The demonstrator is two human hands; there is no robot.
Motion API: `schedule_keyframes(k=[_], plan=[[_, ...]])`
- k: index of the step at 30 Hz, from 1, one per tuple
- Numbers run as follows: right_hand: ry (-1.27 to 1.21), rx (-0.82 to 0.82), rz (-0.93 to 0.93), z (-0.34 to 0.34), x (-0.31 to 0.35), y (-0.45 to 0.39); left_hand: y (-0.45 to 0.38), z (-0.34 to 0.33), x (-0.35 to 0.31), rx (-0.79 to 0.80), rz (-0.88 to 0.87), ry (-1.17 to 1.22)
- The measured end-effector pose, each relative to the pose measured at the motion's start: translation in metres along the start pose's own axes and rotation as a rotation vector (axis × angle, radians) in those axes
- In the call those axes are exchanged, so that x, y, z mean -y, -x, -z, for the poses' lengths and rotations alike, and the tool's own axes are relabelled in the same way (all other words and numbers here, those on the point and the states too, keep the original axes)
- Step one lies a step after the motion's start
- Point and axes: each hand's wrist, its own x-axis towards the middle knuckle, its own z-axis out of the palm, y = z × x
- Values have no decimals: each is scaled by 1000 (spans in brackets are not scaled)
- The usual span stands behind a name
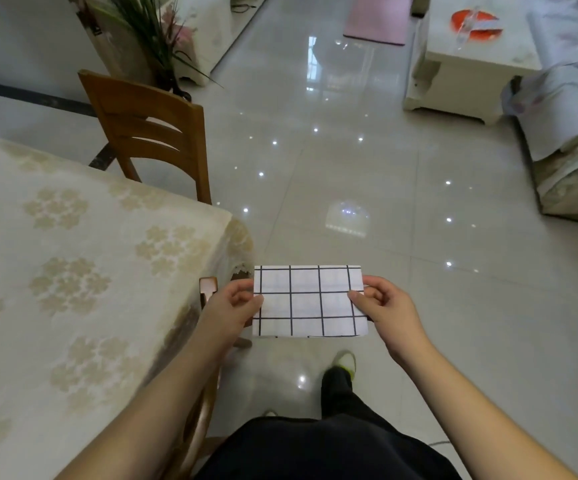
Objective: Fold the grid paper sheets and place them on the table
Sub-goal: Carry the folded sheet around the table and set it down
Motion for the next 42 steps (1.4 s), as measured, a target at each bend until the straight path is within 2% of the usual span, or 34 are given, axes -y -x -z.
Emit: schedule_keyframes(k=[4, 12, 19, 28, 34, 42], plan=[[21, 61, 2, 19, 15, -59, -45, -26, -18, -39, 44, 13], [35, 116, 21, 65, 74, -165, -118, -94, -88, -124, 24, 38], [39, 165, -3, 72, 110, -237, -170, -114, -115, -198, 83, 72], [110, 272, -15, 19, 146, -324, -242, -84, -128, -255, 93, 183], [206, 339, 0, -43, 179, -394, -307, -40, -142, -323, 92, 268], [259, 394, 29, -113, 227, -463, -380, 23, -183, -341, 89, 259]])
